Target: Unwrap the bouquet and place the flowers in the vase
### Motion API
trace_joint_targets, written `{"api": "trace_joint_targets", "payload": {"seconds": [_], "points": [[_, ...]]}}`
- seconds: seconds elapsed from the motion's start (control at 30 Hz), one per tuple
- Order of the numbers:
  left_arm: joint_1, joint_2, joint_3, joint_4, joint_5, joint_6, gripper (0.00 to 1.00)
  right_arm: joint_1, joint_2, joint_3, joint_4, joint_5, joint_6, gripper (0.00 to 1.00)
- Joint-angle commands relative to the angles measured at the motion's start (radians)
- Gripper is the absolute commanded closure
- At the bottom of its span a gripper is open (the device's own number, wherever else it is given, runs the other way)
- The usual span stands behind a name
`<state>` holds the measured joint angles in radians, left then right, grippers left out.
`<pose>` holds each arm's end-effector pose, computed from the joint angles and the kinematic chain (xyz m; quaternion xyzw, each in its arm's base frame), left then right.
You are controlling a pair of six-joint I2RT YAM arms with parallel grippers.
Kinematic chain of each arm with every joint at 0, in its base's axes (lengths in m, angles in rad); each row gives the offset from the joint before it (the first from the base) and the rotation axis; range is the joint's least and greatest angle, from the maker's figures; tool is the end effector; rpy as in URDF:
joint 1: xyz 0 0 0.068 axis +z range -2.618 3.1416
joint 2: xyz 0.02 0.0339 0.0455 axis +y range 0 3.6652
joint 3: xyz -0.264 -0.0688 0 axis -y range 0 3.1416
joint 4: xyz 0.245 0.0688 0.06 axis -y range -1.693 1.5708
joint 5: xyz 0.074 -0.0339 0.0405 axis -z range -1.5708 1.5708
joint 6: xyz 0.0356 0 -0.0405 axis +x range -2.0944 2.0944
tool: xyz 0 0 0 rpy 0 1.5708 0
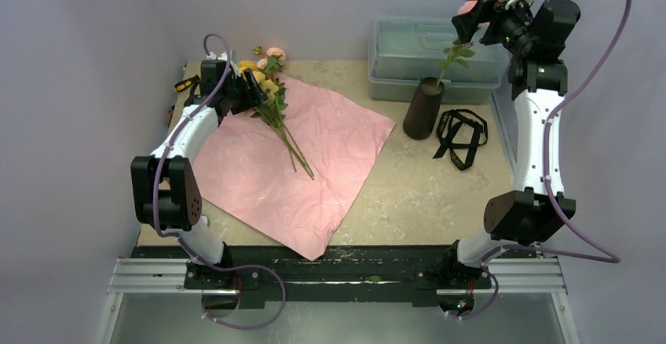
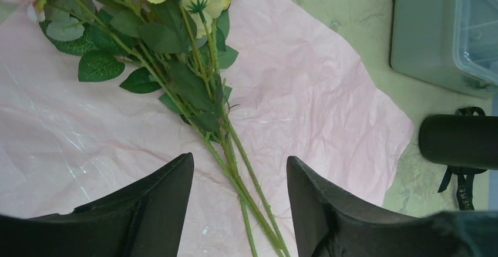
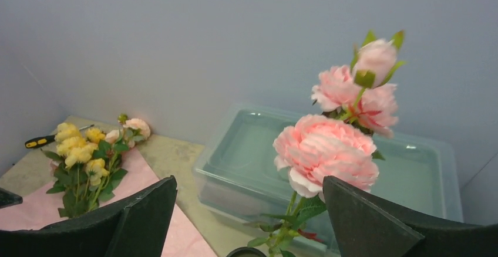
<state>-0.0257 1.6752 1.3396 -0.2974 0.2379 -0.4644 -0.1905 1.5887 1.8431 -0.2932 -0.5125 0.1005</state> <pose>0.3858 -0.0183 0.2878 -0.1404 0.8762 -0.2116 0.4096 0.3486 -0.0495 0.4931 -0.0728 0.7153 0.1523 0.6782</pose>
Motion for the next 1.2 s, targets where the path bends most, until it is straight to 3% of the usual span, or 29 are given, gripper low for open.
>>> {"api": "trace_joint_targets", "payload": {"seconds": [0.0,0.13,0.37,0.63,1.17], "points": [[0.008,-0.020,-0.055,0.116,-0.009,-0.071,0.46,0.000,-0.046,0.080,-0.013,-0.010,-0.060,0.02],[0.008,0.020,-0.062,0.188,-0.014,-0.082,0.55,0.008,-0.060,0.072,-0.048,-0.084,-0.059,0.02],[0.024,0.008,-0.141,0.256,-0.012,-0.131,0.59,0.045,-0.117,-0.025,-0.091,-0.147,-0.094,0.02],[0.151,0.060,-0.245,0.431,0.033,-0.254,0.65,0.066,-0.127,-0.043,-0.120,-0.170,-0.094,0.02],[0.152,0.313,-0.097,0.569,0.077,-0.284,0.72,0.068,-0.108,-0.047,-0.139,-0.155,-0.107,0.02]]}}
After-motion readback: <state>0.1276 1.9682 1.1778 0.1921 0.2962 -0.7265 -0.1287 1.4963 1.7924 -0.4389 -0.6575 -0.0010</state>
